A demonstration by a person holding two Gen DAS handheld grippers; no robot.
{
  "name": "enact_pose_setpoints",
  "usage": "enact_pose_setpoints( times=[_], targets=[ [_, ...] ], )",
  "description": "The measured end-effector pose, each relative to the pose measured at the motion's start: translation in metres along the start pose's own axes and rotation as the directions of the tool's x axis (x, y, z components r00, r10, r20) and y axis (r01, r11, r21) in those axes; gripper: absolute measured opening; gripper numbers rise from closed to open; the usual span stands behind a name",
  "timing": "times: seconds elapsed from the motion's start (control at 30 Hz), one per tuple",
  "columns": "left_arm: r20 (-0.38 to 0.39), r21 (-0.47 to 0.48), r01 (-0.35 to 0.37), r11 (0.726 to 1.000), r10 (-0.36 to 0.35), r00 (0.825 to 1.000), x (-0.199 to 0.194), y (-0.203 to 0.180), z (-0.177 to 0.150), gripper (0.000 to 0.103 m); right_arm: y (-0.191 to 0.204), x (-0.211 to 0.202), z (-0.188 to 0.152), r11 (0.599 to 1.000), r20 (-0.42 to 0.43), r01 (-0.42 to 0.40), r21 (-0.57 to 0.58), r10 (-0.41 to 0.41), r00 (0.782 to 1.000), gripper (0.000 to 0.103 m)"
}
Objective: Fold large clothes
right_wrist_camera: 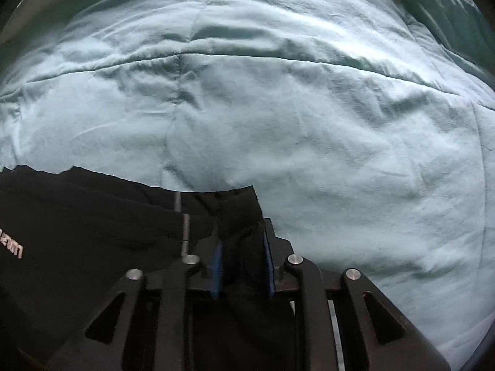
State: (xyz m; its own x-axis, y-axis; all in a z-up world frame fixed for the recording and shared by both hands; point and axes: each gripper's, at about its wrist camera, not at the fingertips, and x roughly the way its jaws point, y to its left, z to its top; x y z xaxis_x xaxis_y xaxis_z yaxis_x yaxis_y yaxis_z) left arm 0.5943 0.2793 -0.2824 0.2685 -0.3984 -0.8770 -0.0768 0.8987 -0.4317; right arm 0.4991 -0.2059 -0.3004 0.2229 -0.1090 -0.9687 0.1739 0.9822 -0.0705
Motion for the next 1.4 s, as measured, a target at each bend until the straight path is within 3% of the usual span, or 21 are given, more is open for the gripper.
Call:
enact_pose_setpoints(
  times=[0.13, 0.2, 0.27, 0.37, 0.5, 0.67, 0.8, 0.87, 0.93, 1.13, 1.23, 1.33, 1.4],
  targets=[
    [0.039, -0.098, 0.101, 0.99, -0.098, 0.994, -0.027, 0.023, 0.01, 0.038, -0.025, -0.012, -0.005, 0.995, -0.002, -0.061, 0.081, 0.061, 0.998, 0.048],
    [0.056, -0.142, 0.167, 0.976, -0.16, 0.986, -0.05, 0.033, 0.012, 0.038, -0.042, -0.029, -0.014, 0.981, 0.022, -0.125, 0.147, 0.123, 0.992, 0.049],
    [0.09, -0.142, 0.178, 0.974, -0.166, 0.982, -0.074, 0.034, 0.009, 0.038, -0.052, -0.05, -0.027, 0.966, 0.057, -0.176, 0.19, 0.168, 0.984, 0.05],
    [0.138, -0.038, 0.079, 0.996, -0.073, 0.988, -0.111, 0.011, -0.006, 0.038, -0.055, -0.094, -0.056, 0.955, 0.12, -0.213, 0.205, 0.191, 0.974, 0.051],
    [0.129, 0.122, 0.048, 0.991, -0.064, 0.99, -0.133, -0.042, -0.06, 0.038, -0.017, -0.135, -0.097, 0.944, 0.142, -0.291, 0.156, 0.27, 0.952, 0.051],
    [0.087, 0.296, -0.021, 0.955, -0.005, 0.996, -0.113, -0.118, -0.151, 0.038, 0.059, -0.145, -0.139, 0.958, 0.093, -0.287, 0.011, 0.285, 0.954, 0.051],
    [0.07, 0.356, -0.075, 0.932, 0.053, 0.996, -0.085, -0.142, -0.193, 0.038, 0.101, -0.136, -0.156, 0.963, 0.068, -0.251, -0.095, 0.257, 0.964, 0.051],
    [0.061, 0.368, -0.145, 0.919, 0.132, 0.989, -0.063, -0.143, -0.204, 0.038, 0.115, -0.122, -0.161, 0.969, 0.064, -0.202, -0.139, 0.212, 0.975, 0.061],
    [0.048, 0.351, -0.182, 0.919, 0.177, 0.983, -0.04, -0.135, -0.207, 0.038, 0.121, -0.105, -0.165, 0.974, 0.061, -0.156, -0.167, 0.168, 0.984, 0.068],
    [0.007, 0.339, -0.2, 0.919, 0.211, 0.978, -0.011, -0.129, -0.198, 0.038, 0.121, -0.071, -0.166, 0.976, -0.003, -0.176, -0.126, 0.177, 0.984, 0.068],
    [-0.005, 0.36, -0.178, 0.916, 0.192, 0.981, -0.031, -0.139, -0.189, 0.038, 0.118, -0.091, -0.157, 0.971, -0.015, -0.206, -0.122, 0.205, 0.979, 0.068],
    [0.059, 0.367, -0.132, 0.921, 0.118, 0.991, -0.063, -0.152, -0.169, 0.038, 0.113, -0.122, -0.136, 0.958, 0.075, -0.265, -0.112, 0.274, 0.959, 0.068],
    [0.094, 0.347, -0.14, 0.927, 0.114, 0.989, -0.072, -0.156, -0.151, 0.039, 0.115, -0.129, -0.115, 0.955, 0.108, -0.279, -0.1, 0.289, 0.951, 0.068]
  ],
)
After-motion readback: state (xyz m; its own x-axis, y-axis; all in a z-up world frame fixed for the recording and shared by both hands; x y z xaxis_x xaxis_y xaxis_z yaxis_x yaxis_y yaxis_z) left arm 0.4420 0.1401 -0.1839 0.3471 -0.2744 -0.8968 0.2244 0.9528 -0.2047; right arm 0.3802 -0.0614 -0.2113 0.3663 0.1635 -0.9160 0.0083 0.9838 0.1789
